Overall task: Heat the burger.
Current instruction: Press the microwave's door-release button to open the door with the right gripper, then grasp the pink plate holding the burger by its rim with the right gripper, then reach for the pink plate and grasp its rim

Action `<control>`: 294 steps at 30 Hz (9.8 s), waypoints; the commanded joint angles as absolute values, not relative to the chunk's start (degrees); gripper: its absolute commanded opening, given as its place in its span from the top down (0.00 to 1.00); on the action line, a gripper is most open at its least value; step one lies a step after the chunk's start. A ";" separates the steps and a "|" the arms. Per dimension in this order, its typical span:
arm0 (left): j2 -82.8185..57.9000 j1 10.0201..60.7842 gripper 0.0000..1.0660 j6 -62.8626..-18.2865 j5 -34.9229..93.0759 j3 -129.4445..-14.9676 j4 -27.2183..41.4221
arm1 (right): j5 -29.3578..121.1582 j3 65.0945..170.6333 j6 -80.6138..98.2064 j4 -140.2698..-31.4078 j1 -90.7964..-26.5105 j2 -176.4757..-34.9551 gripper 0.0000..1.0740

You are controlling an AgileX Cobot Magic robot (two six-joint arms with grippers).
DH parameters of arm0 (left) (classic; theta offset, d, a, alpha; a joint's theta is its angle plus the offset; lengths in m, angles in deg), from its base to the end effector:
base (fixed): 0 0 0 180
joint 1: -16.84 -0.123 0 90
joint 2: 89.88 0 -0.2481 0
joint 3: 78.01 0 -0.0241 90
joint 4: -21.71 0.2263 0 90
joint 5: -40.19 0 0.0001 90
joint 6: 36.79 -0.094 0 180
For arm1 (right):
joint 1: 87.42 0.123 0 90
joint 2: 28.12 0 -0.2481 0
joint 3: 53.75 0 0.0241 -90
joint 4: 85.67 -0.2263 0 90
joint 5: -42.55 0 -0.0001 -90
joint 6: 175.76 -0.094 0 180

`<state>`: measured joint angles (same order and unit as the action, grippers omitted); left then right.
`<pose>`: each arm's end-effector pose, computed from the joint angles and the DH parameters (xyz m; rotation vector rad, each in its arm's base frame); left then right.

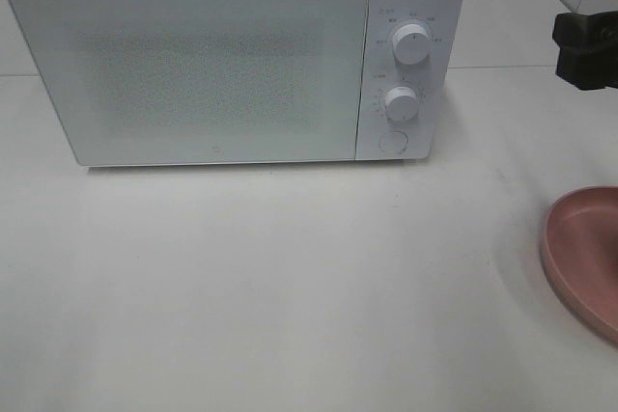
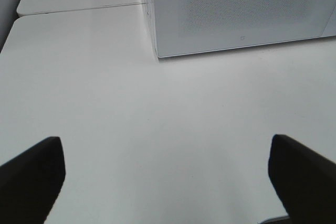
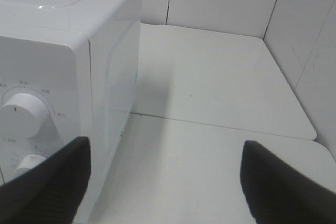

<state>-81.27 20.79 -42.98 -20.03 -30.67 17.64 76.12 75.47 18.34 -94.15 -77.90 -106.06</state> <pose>0.0125 -0.0067 0.2654 0.1822 2.0178 -0.0601 0.2311 0.0310 0.2339 -0.1782 1.6560 -0.0349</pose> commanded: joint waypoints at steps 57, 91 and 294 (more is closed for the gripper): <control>-82.59 21.02 0.08 -42.98 -19.40 -30.49 17.64 | 103.80 75.41 -13.46 -136.72 -37.80 -128.00 0.78; -82.59 21.02 0.08 -42.98 -19.40 -30.49 17.64 | 90.22 76.27 -54.95 -134.54 -44.39 -133.33 1.00; -82.30 21.02 0.08 -42.98 -19.40 -30.49 17.64 | -2.43 99.36 -5.73 -73.06 -74.52 -121.19 0.09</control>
<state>-81.27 20.79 -42.98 -19.97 -30.67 17.70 -3.23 99.47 -5.16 -73.35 -73.55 -120.56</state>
